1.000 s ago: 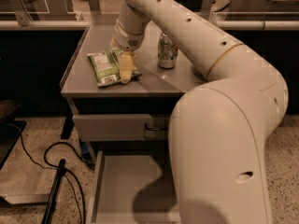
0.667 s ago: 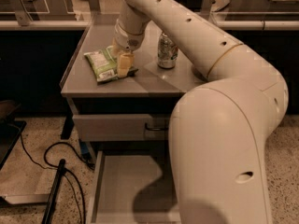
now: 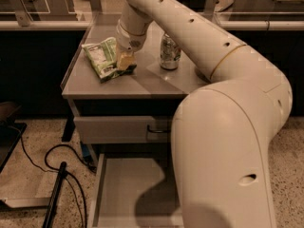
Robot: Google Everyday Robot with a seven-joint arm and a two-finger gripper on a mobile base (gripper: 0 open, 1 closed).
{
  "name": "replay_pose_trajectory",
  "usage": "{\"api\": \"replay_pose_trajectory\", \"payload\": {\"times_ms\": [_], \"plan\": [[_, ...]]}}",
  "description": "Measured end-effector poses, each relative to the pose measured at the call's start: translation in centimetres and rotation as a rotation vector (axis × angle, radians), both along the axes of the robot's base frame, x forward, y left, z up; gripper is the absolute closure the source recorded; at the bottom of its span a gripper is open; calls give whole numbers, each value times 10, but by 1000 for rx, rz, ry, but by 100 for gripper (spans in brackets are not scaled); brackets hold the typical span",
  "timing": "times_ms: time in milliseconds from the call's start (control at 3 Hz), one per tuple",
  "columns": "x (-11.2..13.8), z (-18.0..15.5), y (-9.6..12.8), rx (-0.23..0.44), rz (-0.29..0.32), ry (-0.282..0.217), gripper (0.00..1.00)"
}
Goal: Place green jalapeno chip bag into middle drawer
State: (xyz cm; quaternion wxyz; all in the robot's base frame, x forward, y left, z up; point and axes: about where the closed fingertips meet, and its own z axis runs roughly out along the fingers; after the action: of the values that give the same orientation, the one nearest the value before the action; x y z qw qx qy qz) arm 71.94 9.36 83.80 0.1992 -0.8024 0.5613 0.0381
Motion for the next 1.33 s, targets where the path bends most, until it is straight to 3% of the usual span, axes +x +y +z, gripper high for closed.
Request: {"api": "replay_pose_trajectory", "payload": {"times_ms": [333,667,1333], "plan": [[0,0,0,0,0,0,100],[0,0,0,0,0,0,100],[-27,48,-5,55,-15,-99,100]]}}
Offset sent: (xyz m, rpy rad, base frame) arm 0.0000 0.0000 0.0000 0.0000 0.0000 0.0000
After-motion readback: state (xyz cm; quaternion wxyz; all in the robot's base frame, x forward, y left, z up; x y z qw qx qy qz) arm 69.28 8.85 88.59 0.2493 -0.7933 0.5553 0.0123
